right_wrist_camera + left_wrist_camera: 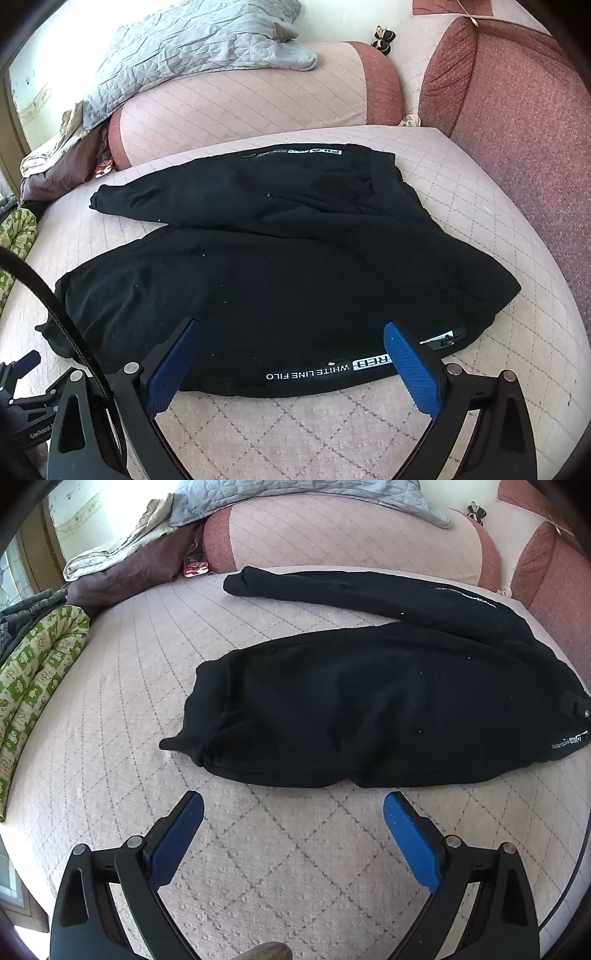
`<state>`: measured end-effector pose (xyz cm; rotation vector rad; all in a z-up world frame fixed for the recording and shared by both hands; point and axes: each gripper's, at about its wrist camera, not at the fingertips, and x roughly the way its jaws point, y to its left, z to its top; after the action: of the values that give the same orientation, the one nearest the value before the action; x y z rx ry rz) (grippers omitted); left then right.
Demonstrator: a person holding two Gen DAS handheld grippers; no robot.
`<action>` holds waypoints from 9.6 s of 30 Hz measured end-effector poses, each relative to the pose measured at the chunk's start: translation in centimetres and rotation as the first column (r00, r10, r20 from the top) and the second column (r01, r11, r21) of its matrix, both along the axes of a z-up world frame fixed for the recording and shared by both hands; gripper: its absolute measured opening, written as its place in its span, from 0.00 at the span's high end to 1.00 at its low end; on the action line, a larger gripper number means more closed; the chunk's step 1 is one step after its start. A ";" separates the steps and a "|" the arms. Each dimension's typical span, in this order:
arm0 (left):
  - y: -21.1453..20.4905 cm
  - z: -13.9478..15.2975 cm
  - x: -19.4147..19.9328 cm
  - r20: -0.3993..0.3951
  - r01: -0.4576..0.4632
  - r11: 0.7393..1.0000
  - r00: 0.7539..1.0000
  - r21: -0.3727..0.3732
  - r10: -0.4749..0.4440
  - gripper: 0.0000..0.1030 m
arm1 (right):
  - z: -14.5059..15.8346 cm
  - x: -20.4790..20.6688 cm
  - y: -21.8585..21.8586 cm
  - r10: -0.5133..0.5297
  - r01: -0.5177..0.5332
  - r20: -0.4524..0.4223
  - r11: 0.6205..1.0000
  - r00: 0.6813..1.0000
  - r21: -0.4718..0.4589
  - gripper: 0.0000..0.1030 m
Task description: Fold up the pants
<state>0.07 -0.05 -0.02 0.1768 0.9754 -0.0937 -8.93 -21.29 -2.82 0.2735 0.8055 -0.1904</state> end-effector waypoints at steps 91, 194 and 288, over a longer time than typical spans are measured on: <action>11.8 7.3 -6.5 -0.171 -0.151 0.939 0.980 -0.308 0.102 0.68 | 1.2 -15.3 -17.7 -0.266 0.306 -0.166 0.902 0.949 0.305 0.43; 16.9 -0.2 19.1 -0.257 -0.335 0.865 0.933 -0.373 0.251 0.63 | -0.4 3.7 -14.9 -0.098 0.075 0.050 0.935 0.994 0.346 0.36; 26.2 3.9 -3.2 -0.038 -0.293 0.662 0.928 -0.690 0.371 0.50 | 0.6 5.1 32.3 0.743 -0.737 -0.161 0.667 0.650 0.105 0.89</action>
<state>-3.11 26.17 3.84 -0.6908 0.7922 -0.1016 -3.81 10.97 -2.20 -0.0723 1.0558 0.5934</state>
